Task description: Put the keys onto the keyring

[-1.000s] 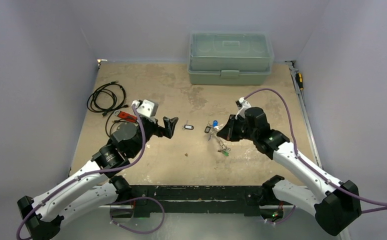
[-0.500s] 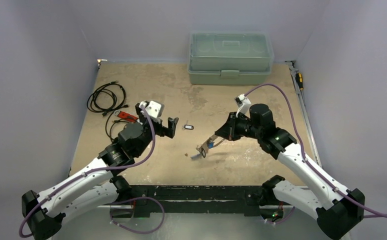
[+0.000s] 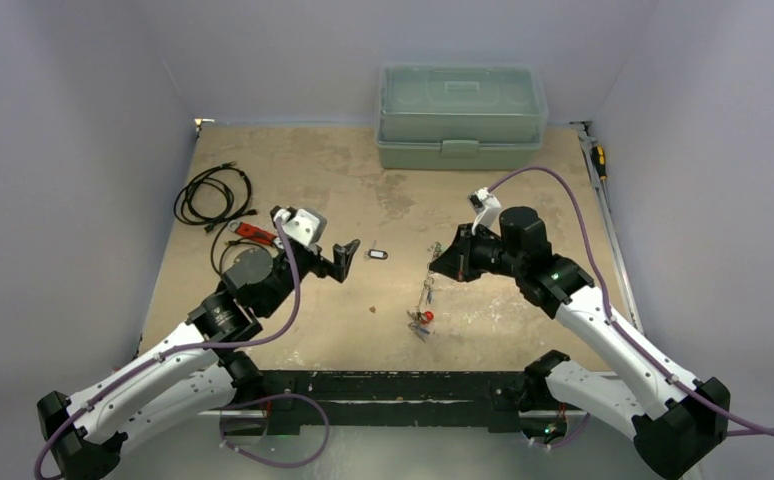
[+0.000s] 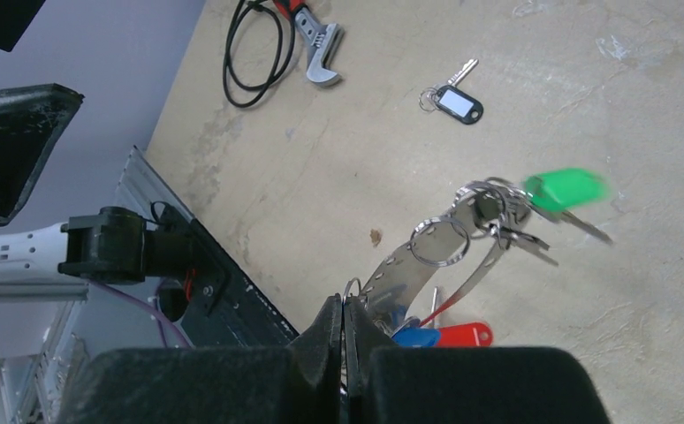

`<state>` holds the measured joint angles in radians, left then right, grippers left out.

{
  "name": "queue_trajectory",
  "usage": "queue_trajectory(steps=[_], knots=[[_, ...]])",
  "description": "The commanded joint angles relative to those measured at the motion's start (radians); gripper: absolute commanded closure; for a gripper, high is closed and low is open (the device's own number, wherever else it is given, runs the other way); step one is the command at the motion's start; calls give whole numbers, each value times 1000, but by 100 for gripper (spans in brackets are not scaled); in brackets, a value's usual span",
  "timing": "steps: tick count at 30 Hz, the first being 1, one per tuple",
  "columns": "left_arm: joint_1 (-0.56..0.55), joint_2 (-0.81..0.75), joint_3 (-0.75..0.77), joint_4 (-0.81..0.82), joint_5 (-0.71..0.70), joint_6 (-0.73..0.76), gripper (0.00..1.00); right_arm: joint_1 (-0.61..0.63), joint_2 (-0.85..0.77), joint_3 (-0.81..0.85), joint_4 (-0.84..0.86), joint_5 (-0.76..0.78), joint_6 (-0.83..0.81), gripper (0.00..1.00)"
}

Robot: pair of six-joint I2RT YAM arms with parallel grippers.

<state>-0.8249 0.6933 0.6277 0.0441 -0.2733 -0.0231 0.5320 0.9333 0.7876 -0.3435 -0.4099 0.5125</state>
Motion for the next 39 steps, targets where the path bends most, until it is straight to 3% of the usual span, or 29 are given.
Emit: queue_trajectory(steps=[1, 11, 29, 39], knots=[[5, -2, -3, 34, 94, 53, 1, 4, -13, 44, 90, -16, 1, 100], [6, -26, -20, 51, 253, 71, 1, 5, 15, 78, 122, -17, -1, 100], [6, -22, 15, 143, 332, 128, 2, 4, -26, 109, 149, 29, 20, 100], [4, 74, 52, 218, 472, 148, 3, 4, -44, 125, 168, -19, 26, 100]])
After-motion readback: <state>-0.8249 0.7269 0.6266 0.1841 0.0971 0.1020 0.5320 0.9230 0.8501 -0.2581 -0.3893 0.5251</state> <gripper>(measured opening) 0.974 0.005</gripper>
